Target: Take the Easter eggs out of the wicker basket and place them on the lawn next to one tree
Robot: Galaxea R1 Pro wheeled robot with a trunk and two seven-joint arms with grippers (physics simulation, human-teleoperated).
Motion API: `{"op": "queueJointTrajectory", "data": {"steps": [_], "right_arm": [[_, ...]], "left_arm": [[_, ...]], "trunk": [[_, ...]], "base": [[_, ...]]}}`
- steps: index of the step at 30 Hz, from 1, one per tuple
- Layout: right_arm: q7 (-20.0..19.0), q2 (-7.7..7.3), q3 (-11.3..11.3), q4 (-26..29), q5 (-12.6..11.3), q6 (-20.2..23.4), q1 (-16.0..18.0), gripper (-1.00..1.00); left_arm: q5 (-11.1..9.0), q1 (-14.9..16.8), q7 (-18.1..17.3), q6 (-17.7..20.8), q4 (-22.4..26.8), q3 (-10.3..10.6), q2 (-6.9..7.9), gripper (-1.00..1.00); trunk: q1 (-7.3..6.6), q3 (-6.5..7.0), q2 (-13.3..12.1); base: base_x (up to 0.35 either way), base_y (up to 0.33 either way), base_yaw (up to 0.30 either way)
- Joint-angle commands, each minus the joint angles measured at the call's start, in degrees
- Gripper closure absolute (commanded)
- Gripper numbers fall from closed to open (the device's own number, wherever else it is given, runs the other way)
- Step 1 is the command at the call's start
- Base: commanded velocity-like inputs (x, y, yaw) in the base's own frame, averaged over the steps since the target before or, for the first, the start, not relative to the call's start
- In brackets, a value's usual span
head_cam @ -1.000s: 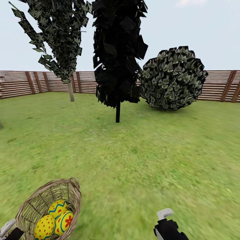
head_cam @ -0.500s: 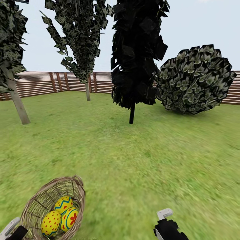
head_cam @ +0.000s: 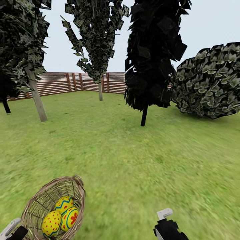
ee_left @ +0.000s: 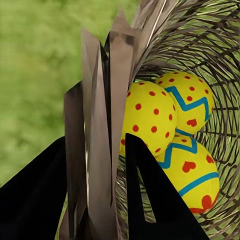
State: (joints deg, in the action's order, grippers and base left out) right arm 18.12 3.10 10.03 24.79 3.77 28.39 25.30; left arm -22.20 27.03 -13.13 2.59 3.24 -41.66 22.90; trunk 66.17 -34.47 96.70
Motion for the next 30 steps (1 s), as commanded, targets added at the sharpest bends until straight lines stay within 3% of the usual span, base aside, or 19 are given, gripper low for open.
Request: {"op": "queueJointTrajectory", "data": {"steps": [1,9,30], "right_arm": [[0.07,-0.02,0.25,0.08,0.38,0.53,0.02,-1.00],[0.07,0.03,0.25,0.08,0.40,0.47,0.02,-1.00],[0.14,0.50,0.99,-2.20,0.71,0.35,0.02,-1.00]], "left_arm": [[-0.62,0.04,-0.19,0.30,0.01,-0.18,0.04,1.00],[-0.60,0.04,-0.18,0.39,0.01,-0.18,0.13,1.00],[-0.70,0.04,-0.21,0.40,0.01,-0.18,0.19,1.00]], "trunk": [[-0.20,0.13,-0.39],[-1.96,1.56,-3.60],[-6.57,5.33,-12.02]], "base": [[0.328,0.000,0.195],[0.333,0.000,0.103],[0.337,0.000,0.288]]}}
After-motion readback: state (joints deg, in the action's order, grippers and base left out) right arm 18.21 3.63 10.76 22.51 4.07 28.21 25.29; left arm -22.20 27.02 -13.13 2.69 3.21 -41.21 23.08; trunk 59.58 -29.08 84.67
